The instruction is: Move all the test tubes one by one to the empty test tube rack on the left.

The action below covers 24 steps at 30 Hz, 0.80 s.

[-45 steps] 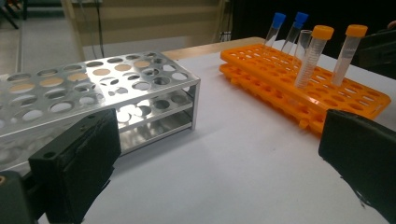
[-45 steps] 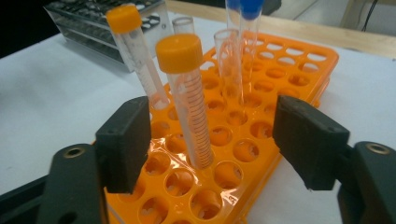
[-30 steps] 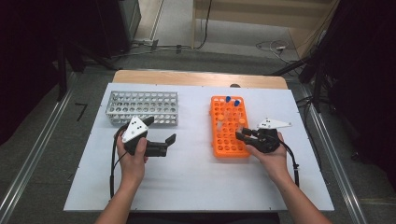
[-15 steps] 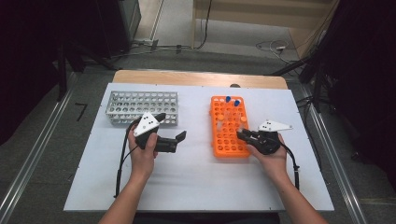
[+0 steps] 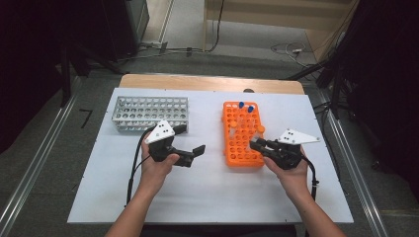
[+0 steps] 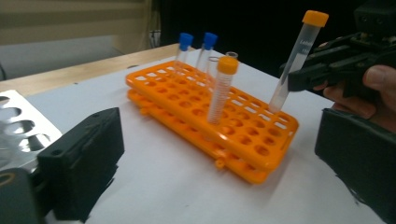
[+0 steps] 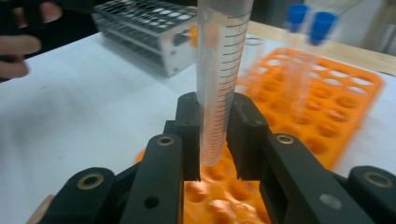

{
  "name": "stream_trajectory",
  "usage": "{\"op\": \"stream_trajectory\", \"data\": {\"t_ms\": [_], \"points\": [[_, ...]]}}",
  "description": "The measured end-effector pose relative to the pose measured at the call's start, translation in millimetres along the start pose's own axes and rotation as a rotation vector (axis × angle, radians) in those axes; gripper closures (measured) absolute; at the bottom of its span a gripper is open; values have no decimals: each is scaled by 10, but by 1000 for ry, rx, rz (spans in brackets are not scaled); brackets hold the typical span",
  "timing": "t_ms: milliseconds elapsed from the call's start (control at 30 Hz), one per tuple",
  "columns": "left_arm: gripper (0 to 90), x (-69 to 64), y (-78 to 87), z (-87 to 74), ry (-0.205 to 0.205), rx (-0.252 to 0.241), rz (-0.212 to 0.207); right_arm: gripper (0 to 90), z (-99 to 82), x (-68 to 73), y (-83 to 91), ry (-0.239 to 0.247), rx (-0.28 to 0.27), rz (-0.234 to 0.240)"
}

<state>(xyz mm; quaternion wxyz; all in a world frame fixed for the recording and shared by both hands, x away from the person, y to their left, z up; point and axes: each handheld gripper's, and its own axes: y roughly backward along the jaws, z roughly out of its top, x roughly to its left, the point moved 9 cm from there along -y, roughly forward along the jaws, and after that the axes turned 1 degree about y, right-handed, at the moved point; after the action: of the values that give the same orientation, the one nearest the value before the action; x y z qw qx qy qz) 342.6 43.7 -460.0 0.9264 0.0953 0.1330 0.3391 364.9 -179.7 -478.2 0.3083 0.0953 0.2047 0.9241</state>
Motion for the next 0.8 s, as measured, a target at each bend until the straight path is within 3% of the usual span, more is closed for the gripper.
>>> {"op": "stream_trajectory", "data": {"t_ms": [100, 167, 200, 233, 267, 367, 400, 600, 800], "points": [[80, -105, -52, 6, -3, 34, -20, 732, 7, 182, -72, 28, 15, 45], [164, -134, -67, 7, -3, 47, -23, 731, 2, 224, -88, 29, 23, 56], [210, -174, -85, 6, 2, 62, -36, 732, -11, 341, -144, 47, 40, 82], [274, -236, -101, 7, 2, 64, -63, 731, -15, 378, -161, 52, 45, 89], [332, -236, -101, 7, 2, 64, -63, 731, -22, 432, -191, 60, 53, 98], [400, -321, -121, -11, 3, 82, -117, 731, -40, 519, -252, 76, 71, 110], [425, -321, -121, -11, 3, 82, -117, 732, -49, 547, -273, 79, 79, 113], [485, -498, -168, -16, -41, 111, -175, 732, -96, 717, -376, 99, 119, 147], [537, -568, -223, -43, -52, 134, -183, 732, -120, 847, -418, 139, 145, 163]]}}
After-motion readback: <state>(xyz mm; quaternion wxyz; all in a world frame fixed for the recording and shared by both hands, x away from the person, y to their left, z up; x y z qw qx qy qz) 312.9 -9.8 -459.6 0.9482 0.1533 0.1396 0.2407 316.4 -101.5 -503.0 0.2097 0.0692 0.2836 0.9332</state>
